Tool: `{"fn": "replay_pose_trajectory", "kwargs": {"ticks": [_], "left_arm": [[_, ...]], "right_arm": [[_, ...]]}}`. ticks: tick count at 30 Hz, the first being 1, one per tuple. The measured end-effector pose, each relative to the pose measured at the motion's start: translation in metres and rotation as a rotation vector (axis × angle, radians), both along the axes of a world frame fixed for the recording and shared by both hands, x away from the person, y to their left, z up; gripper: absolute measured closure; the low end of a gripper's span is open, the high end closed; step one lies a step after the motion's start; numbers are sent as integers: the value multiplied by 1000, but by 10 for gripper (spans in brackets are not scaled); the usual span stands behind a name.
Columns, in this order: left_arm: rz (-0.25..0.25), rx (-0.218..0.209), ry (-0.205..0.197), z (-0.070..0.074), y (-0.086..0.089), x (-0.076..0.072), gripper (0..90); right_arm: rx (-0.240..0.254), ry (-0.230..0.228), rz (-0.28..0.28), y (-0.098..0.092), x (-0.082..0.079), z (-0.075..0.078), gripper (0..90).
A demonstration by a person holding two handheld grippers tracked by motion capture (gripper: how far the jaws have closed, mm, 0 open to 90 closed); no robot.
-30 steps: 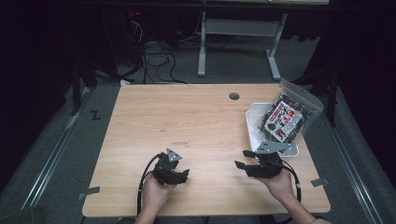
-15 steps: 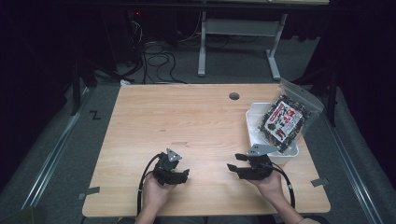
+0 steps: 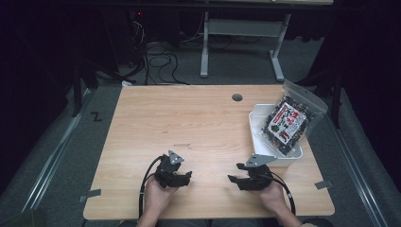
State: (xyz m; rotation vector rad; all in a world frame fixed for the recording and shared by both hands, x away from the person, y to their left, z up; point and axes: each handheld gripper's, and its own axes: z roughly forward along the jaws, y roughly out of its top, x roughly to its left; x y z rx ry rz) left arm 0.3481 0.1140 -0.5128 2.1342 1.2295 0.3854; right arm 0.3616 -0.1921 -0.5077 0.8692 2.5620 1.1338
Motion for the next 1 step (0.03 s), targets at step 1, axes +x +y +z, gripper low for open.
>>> {"fn": "replay_pose_trajectory", "kwargs": {"ticks": [1], "left_arm": [[0, 0, 0, 0, 0, 0, 329]], "right_arm": [[-8, -2, 2, 0, 0, 1, 401]]}}
